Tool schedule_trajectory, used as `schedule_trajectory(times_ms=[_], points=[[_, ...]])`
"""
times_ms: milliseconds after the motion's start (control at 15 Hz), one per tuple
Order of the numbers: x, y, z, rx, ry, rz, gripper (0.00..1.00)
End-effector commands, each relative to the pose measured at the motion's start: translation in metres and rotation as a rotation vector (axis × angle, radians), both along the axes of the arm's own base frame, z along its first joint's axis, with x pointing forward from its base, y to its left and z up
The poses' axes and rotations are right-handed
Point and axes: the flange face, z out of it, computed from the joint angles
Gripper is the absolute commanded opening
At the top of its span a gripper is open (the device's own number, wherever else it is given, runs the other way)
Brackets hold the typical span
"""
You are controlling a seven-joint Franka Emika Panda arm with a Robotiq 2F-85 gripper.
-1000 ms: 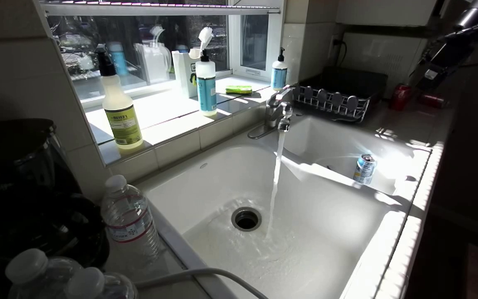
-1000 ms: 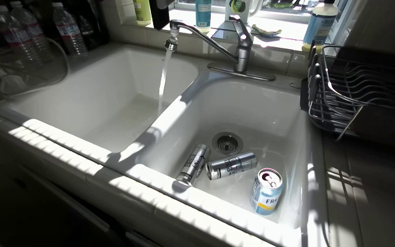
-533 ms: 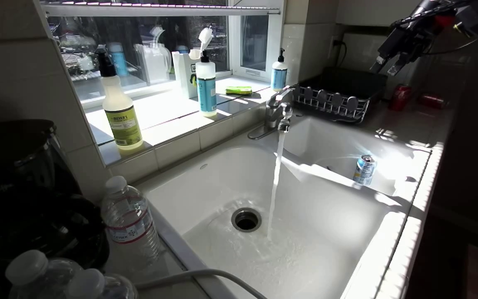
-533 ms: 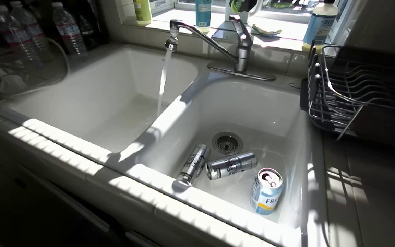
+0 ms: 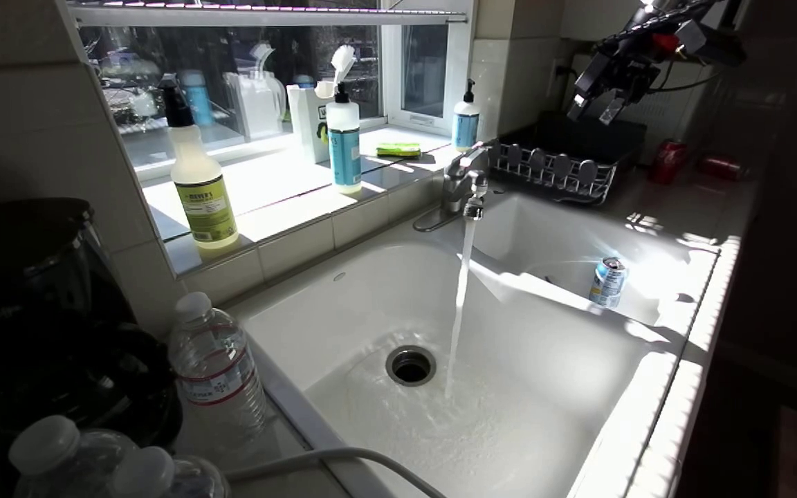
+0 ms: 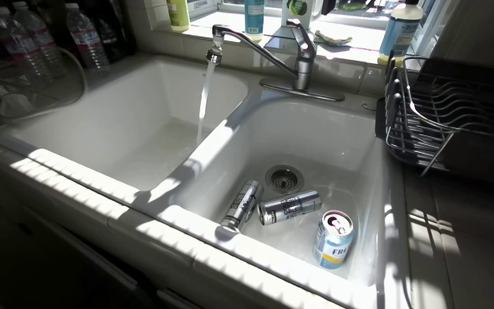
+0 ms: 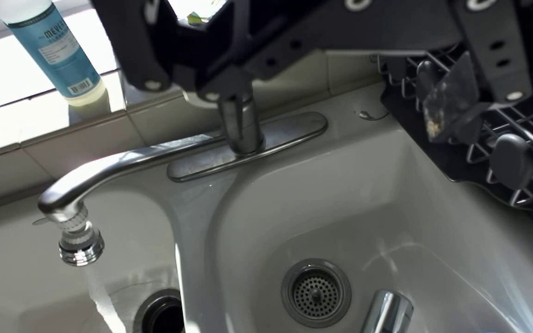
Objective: Push the sink handle downwards
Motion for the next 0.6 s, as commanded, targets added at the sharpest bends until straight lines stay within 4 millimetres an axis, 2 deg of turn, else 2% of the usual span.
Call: schedule_trajectory(times_ms=[0,267,533], points=[[0.000,-0.001,0.002,0.000,-0.001,0.000,1.00],[0.000,-0.001,0.003,-0.001,-0.003,-0.001,1.00],[0.026,-0.019,0.008,-0.040,-0.101,-0.045,1.00]])
